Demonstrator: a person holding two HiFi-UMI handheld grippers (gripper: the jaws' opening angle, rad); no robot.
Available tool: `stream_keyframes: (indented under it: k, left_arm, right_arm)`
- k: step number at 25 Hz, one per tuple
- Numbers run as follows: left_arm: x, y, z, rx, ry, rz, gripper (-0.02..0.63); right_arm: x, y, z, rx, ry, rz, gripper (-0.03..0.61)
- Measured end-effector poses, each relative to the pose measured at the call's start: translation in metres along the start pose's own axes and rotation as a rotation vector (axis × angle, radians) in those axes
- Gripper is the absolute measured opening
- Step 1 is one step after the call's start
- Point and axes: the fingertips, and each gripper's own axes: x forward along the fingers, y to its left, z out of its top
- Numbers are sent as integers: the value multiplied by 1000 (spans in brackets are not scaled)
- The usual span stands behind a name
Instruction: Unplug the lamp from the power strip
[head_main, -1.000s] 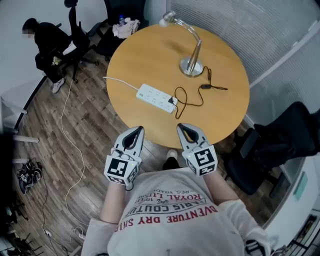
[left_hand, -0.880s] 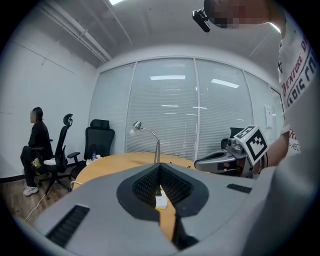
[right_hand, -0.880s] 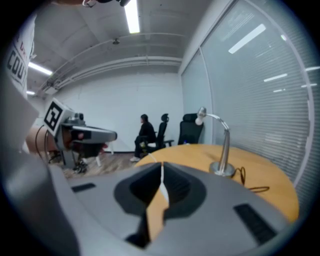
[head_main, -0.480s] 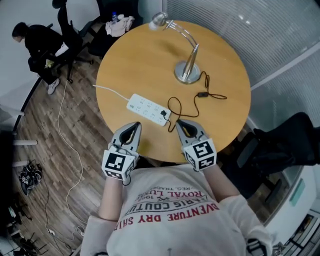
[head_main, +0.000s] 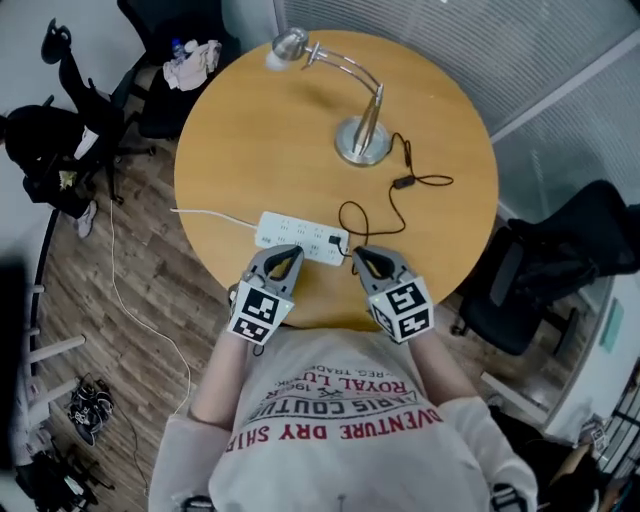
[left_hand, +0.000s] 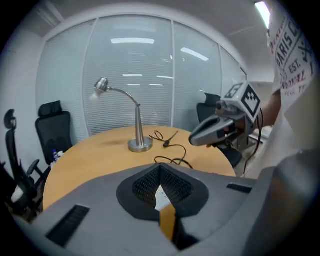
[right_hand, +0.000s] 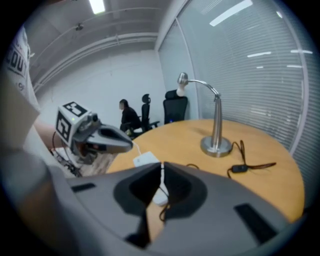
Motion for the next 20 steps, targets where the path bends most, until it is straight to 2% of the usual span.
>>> stream_keyframes:
  k: [3, 7, 9, 13, 15, 20]
  left_arm:
    - [21, -3, -23, 125, 84, -98, 28]
    - [48, -1, -45, 193, 148, -195, 28]
    - [63, 1, -55, 218, 181, -229, 28]
    - [87, -2, -77, 297, 261, -298, 28]
    - [95, -6, -85, 304, 290, -333, 28]
    - [103, -8, -87, 244, 295, -379, 28]
  right_arm:
    - [6, 4, 4, 6, -4, -29, 32]
    - [16, 10, 2, 19, 41, -51, 39]
    - [24, 13, -5, 1, 94, -52, 128]
    - [40, 13, -20, -78, 231, -60, 156]
    - [49, 10, -30, -109, 305, -58, 164]
    - [72, -1, -52, -137, 470, -42, 166]
